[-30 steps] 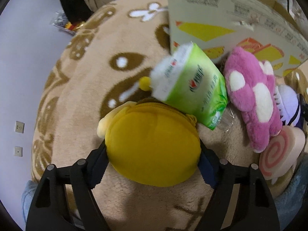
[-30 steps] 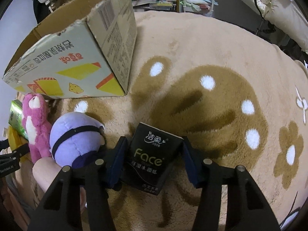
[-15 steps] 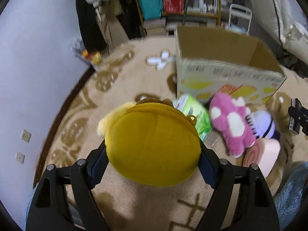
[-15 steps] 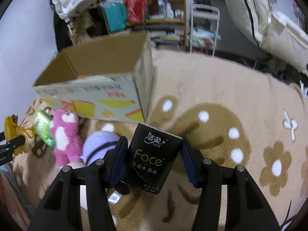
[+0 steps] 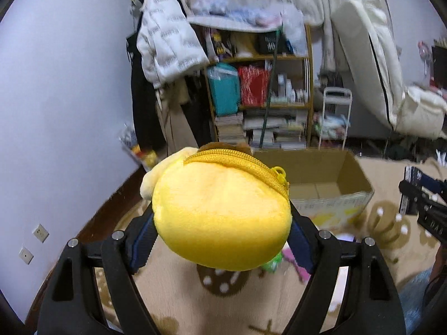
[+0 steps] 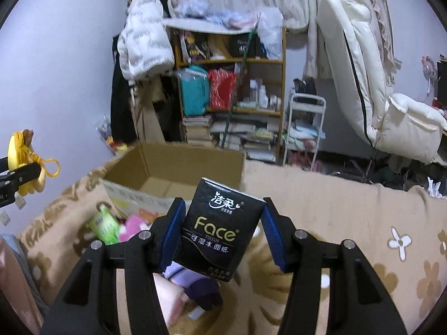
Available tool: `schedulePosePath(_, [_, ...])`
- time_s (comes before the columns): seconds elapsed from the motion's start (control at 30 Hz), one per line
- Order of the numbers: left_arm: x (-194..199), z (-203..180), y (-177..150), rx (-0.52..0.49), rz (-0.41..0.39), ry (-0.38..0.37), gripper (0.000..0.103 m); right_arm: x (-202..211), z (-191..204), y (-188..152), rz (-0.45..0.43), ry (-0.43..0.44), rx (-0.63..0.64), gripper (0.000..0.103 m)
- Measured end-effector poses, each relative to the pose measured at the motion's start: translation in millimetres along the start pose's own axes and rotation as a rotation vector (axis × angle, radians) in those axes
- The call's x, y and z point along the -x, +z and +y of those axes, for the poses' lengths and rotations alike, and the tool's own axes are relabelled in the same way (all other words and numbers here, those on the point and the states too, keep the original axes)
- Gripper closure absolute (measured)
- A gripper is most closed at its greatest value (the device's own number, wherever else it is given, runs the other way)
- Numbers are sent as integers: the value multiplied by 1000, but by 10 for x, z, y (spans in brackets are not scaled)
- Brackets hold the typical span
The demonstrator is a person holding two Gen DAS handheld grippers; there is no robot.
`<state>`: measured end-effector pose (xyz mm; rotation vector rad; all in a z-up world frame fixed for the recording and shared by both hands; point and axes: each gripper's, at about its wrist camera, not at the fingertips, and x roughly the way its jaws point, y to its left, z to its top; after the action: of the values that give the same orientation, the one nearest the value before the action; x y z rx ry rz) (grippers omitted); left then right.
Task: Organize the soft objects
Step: 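Carry yellow plush and black tissue pack into the box, releasing both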
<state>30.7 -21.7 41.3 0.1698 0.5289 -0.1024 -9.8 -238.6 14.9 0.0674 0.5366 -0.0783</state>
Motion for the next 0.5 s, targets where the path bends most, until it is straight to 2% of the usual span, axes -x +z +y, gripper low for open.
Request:
schedulePosePath(0.2, [64,-16,316,0,-65,0,22,6,132,314,-64,14,23,45])
schedulePosePath(0.5, [-177,-156,615,-10,-109,4,22,-189,248,649,-128,28,38,45])
